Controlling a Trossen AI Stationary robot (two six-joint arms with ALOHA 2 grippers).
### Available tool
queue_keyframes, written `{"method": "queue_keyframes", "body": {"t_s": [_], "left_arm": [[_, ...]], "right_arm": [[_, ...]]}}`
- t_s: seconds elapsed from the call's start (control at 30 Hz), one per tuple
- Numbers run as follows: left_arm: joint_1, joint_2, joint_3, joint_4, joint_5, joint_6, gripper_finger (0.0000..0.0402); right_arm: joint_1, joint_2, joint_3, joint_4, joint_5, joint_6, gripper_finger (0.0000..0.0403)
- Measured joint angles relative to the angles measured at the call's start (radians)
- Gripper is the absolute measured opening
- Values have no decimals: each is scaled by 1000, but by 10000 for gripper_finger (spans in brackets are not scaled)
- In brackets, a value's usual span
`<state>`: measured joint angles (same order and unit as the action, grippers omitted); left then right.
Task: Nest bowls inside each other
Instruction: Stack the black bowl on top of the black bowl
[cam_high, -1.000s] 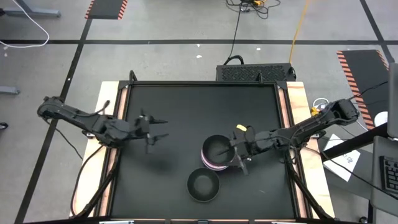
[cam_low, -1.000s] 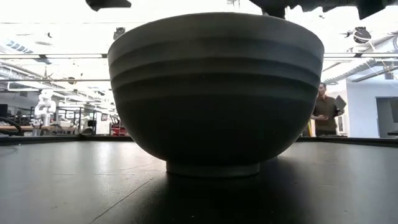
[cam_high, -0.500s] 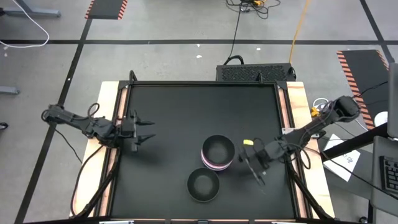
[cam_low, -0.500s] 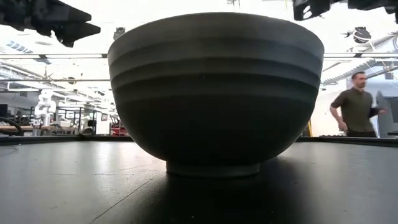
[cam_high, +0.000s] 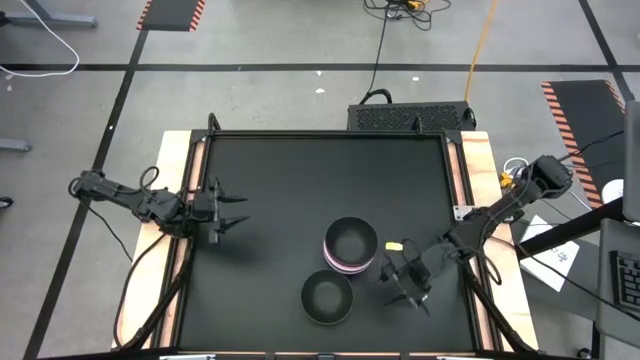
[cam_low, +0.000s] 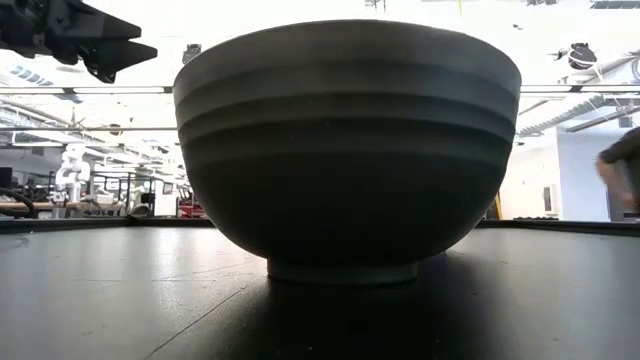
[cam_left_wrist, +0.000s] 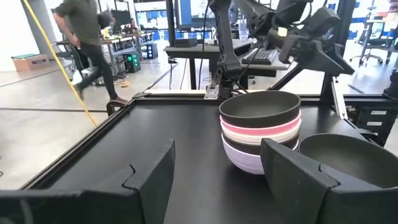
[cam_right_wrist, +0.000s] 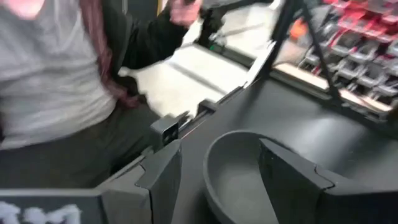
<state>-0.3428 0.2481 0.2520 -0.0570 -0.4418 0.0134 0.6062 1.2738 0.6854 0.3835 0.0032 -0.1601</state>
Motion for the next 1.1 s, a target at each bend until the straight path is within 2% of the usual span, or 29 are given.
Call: {"method": "queue_keyframes", "body": {"t_s": [0.33,0.57,0.77,1.1], "left_arm": [[0,0,0,-23,24,-27,239],[0,0,0,-25,27,-43,239],[0,0,0,-27,37,-45,239],[0,0,0,-28,52,-45,239]], "right_arm": [[-4,235,274,-260,0,23,199],[-25,347,405,-417,1,65,199],[-24,399,453,-487,-4,80,199],[-24,417,446,-482,-7,92,199]]}}
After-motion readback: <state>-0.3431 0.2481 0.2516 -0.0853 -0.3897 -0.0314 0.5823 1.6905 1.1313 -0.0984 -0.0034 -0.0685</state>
